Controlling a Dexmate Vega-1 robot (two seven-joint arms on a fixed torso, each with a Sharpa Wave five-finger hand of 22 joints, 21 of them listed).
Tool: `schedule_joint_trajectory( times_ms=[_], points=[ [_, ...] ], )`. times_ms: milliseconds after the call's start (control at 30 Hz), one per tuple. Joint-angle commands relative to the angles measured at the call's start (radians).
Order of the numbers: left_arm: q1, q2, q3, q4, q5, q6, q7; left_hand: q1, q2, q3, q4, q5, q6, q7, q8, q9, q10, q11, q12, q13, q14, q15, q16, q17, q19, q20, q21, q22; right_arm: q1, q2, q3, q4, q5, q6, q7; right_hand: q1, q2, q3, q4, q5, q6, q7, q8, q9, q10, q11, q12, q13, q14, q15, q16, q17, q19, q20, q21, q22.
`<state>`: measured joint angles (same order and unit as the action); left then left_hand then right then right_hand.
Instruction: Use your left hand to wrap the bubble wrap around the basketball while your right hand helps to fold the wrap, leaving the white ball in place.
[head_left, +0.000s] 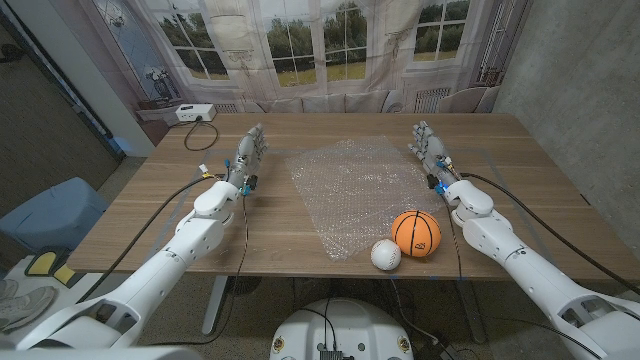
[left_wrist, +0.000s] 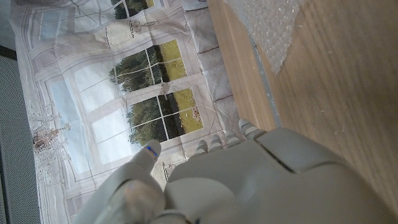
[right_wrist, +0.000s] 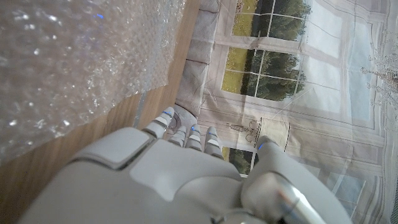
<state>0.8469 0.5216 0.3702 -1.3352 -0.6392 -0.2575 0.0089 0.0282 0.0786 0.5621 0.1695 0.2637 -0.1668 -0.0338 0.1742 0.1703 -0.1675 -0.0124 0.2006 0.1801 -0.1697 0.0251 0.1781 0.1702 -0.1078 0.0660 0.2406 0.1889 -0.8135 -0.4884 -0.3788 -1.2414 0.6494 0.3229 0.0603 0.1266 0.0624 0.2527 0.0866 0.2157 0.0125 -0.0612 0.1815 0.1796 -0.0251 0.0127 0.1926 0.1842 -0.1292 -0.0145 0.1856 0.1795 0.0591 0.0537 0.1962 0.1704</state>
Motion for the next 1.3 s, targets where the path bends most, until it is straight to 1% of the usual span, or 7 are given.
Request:
schedule_joint_trajectory(
  times_ms=[33, 267, 367, 500, 767, 967, 1300],
  points=[
    [0.019, 0.005, 0.019, -0.083, 0.07, 0.038, 0.11, 0.008, 0.077, 0.003, -0.006, 0.003, -0.128, -0.004, 0.005, 0.002, -0.099, -0.004, 0.003, 0.002, -0.114, -0.005, 0.003, 0.002, -0.012, -0.002, 0.004, 0.003, 0.088, 0.038, -0.012, 0.149, 0.006, 0.057, 0.109, 0.004, 0.0, 0.008, 0.001, 0.007, 0.0, -0.007, 0.006, 0.002, -0.007, 0.002, 0.005, 0.004, -0.008, -0.001, 0.007, 0.002, 0.005, 0.002, 0.005, 0.005],
    [0.032, 0.015, 0.051, -0.19, 0.23, 0.14, 0.316, 0.108, 0.016, 0.006, -0.132, -0.045, 0.059, -0.029, 0.042, 0.004, 0.036, -0.026, 0.032, 0.003, 0.042, 0.002, 0.02, -0.001, 0.078, -0.008, 0.016, -0.001, 0.136, 0.062, -0.01, 0.251, 0.027, 0.089, 0.187, 0.005, 0.001, 0.008, 0.0, 0.007, -0.002, -0.009, 0.005, 0.002, -0.007, 0.002, 0.004, 0.004, -0.009, 0.0, 0.006, 0.002, 0.004, 0.003, 0.004, 0.005],
    [0.033, 0.016, 0.07, -0.262, 0.331, 0.258, 0.457, 0.21, 0.017, 0.029, -0.242, -0.08, 0.15, -0.023, 0.038, 0.006, 0.195, -0.027, 0.063, 0.007, 0.185, 0.001, 0.029, 0.002, 0.185, -0.009, 0.044, 0.004, 0.14, 0.064, -0.002, 0.273, 0.04, 0.102, 0.212, 0.005, 0.001, 0.008, -0.001, 0.008, -0.002, -0.009, 0.005, 0.002, -0.008, 0.001, 0.004, 0.004, -0.01, -0.001, 0.005, 0.002, 0.004, 0.003, 0.004, 0.005],
    [0.016, 0.018, 0.106, -0.345, 0.442, 0.449, 0.579, 0.295, 0.01, 0.035, -0.325, -0.092, 0.262, -0.001, 0.047, 0.008, 0.333, -0.022, 0.086, 0.011, 0.327, -0.023, 0.04, 0.003, 0.282, 0.01, 0.074, 0.009, 0.131, 0.058, 0.011, 0.274, 0.053, 0.114, 0.226, 0.005, 0.001, 0.008, -0.001, 0.008, -0.002, -0.009, 0.005, 0.002, -0.006, 0.003, 0.004, 0.004, -0.01, -0.001, 0.005, 0.002, 0.004, 0.003, 0.003, 0.005],
    [-0.053, 0.057, 0.215, -0.446, 0.605, 0.696, 0.568, 0.356, -0.028, 0.014, -0.344, -0.093, 0.399, -0.043, 0.063, 0.011, 0.439, -0.028, 0.097, 0.016, 0.442, -0.045, 0.051, 0.009, 0.28, 0.044, 0.071, 0.014, 0.102, 0.05, 0.03, 0.276, 0.075, 0.131, 0.243, 0.005, 0.0, 0.007, -0.002, 0.008, -0.002, -0.009, 0.005, 0.002, -0.006, 0.003, 0.004, 0.004, -0.009, -0.003, 0.005, 0.002, 0.004, 0.003, 0.003, 0.005],
    [-0.097, 0.09, 0.283, -0.488, 0.688, 0.771, 0.495, 0.386, -0.073, -0.009, -0.344, -0.086, 0.397, -0.085, 0.044, 0.012, 0.393, -0.014, 0.065, 0.02, 0.384, -0.023, 0.022, 0.015, 0.22, 0.086, 0.043, 0.014, 0.059, 0.037, 0.046, 0.236, 0.088, 0.136, 0.228, 0.005, 0.001, 0.007, -0.003, 0.008, -0.002, -0.009, 0.006, 0.002, -0.006, 0.003, 0.004, 0.004, -0.009, -0.001, 0.005, 0.002, 0.004, 0.002, 0.003, 0.005],
    [-0.142, 0.144, 0.371, -0.528, 0.785, 0.793, 0.338, 0.41, -0.11, -0.029, -0.343, -0.081, 0.399, -0.119, 0.036, 0.014, 0.358, -0.002, 0.044, 0.023, 0.332, -0.014, 0.009, 0.019, 0.186, 0.092, 0.026, 0.014, -0.048, 0.004, 0.068, 0.11, 0.091, 0.139, 0.16, 0.004, 0.001, 0.006, -0.003, 0.009, -0.001, -0.009, 0.006, 0.002, -0.004, 0.005, 0.005, 0.004, -0.008, 0.0, 0.005, 0.002, 0.004, 0.002, 0.003, 0.006]
  ],
)
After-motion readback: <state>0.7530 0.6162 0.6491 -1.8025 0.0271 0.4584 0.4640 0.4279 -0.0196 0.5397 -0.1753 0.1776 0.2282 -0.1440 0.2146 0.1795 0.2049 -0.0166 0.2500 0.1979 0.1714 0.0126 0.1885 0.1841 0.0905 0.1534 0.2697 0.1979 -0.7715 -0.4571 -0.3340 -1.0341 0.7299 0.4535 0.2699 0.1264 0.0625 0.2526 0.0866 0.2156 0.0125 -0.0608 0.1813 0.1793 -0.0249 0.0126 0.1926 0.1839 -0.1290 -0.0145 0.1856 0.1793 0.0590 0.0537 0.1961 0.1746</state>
